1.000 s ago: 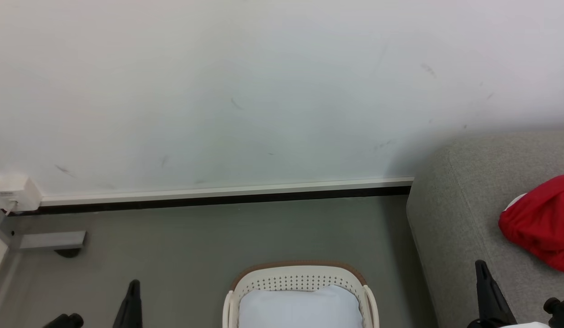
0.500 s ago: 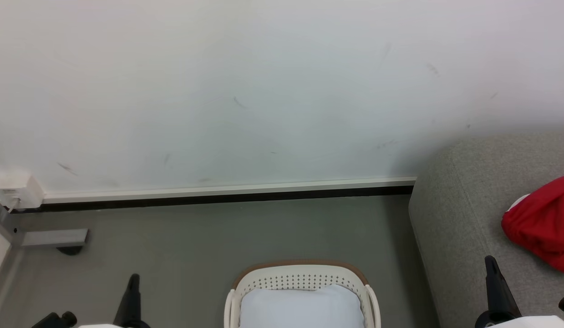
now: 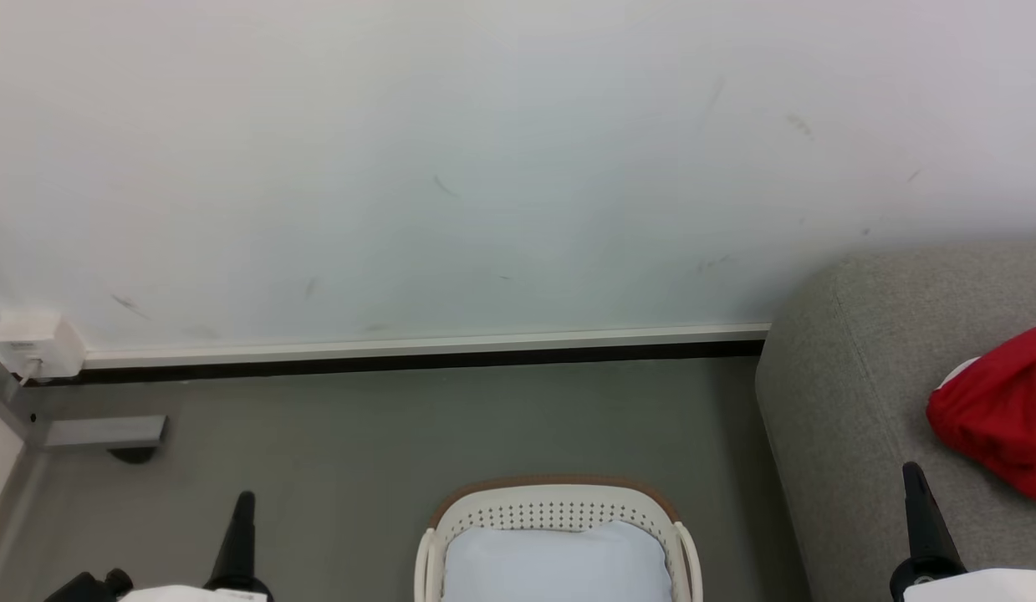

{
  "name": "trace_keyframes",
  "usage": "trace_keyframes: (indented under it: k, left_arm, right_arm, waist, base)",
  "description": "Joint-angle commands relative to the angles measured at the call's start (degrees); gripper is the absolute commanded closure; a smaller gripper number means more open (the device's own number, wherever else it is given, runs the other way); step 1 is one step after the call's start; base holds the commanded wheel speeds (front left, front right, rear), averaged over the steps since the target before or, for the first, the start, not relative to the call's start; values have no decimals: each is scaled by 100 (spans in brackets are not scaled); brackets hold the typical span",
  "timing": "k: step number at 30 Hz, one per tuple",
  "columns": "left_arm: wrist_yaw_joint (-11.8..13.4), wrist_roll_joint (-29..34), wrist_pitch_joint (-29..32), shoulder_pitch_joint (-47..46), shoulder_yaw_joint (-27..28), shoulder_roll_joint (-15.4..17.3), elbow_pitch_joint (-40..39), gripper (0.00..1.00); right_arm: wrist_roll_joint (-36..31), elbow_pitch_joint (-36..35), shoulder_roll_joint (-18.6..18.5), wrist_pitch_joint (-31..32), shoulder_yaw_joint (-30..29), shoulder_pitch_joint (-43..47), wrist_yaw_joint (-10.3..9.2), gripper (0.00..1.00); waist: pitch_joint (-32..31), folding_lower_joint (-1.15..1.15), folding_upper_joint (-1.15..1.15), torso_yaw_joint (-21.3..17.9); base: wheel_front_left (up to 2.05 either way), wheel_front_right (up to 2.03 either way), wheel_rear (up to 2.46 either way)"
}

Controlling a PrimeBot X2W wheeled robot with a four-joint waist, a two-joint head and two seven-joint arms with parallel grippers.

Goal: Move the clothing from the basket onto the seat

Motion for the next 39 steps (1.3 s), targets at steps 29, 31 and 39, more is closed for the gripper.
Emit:
trace_keyframes:
  k: [29, 31, 39]
  left_arm:
    - [-83, -1708, 453, -237, 135, -25, -159, 100]
    - [-85, -1810, 472, -246, 142, -26, -164, 100]
    - [-93, -2176, 572, -270, 167, -36, -182, 100]
  right_arm:
    - [1636, -11, -39, 454, -292, -215, -8, 100]
    - [1721, -9, -36, 483, -311, -223, -8, 100]
    - [2069, -1, -27, 588, -375, -259, -9, 100]
  waist:
    - [41, 0, 0, 85]
    - [43, 0, 0, 91]
    - [54, 0, 0, 115]
  base:
    - [0, 0, 0]
    - [0, 0, 0]
    - [0, 0, 0]
